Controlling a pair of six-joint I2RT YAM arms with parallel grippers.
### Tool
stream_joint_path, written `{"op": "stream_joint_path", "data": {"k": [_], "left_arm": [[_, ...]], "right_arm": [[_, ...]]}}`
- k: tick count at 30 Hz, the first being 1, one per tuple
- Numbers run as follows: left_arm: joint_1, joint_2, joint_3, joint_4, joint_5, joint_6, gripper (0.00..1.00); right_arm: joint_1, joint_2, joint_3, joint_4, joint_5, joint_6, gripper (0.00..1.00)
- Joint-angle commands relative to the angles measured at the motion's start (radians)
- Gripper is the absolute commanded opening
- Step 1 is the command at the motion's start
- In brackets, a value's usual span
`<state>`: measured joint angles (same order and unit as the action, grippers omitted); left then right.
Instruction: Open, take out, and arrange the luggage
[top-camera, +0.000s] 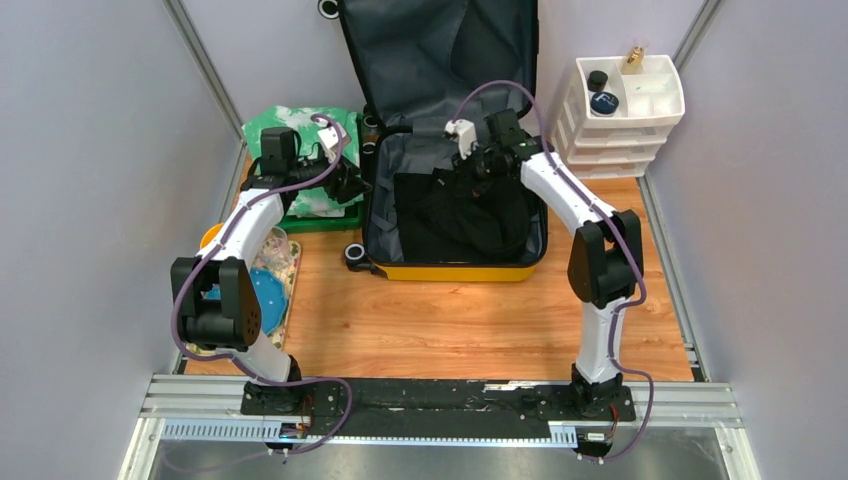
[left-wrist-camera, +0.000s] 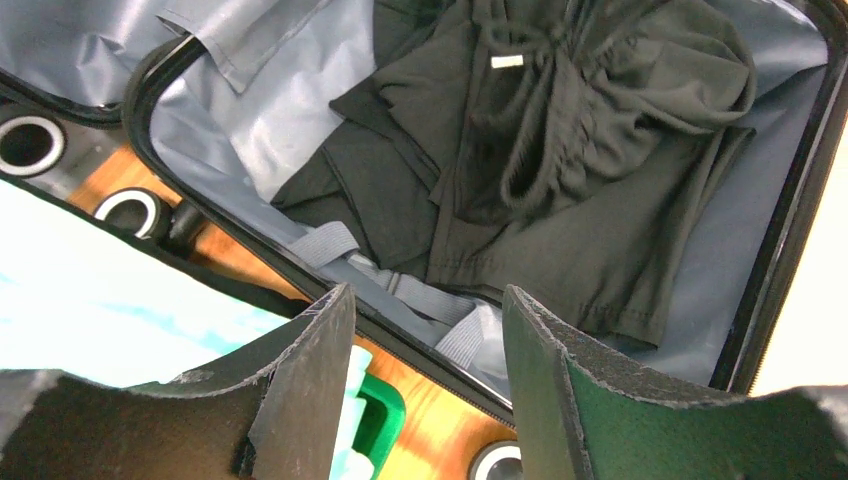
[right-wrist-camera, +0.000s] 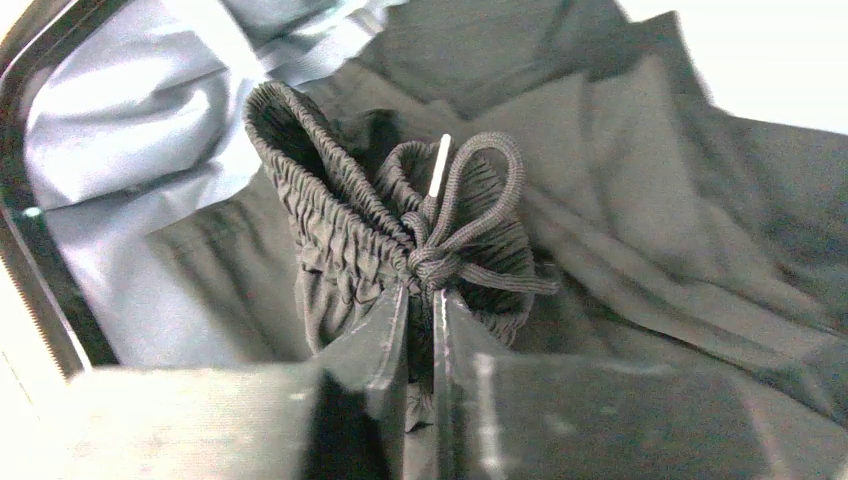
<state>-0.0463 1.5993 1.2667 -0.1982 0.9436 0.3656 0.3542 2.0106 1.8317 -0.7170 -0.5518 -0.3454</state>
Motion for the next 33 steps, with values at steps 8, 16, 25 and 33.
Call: {"op": "stream_joint_path", "data": {"k": [8,16,25,33], "left_arm": [[-0.032,-0.002,-0.009,-0.001,0.034,0.032,0.64],[-0.040,0.001,-0.006,0.014,0.029,0.015,0.64],[-0.056,0.017,0.000,-0.007,0.035,0.039,0.65],[-0.121,0.040,0.019,-0.083,0.020,0.154,0.67]], "right_arm": [[-0.032,-0.055,0.113,-0.085,0.093,0.126,0.84],[-0.092,-0.153,-0.023,-0.174,0.429,0.166,0.79],[-0.112,-0.125,-0.118,-0.160,0.469,0.201,0.78],[-0.112,-0.003,-0.054,-0.165,0.415,0.227,0.81]]}}
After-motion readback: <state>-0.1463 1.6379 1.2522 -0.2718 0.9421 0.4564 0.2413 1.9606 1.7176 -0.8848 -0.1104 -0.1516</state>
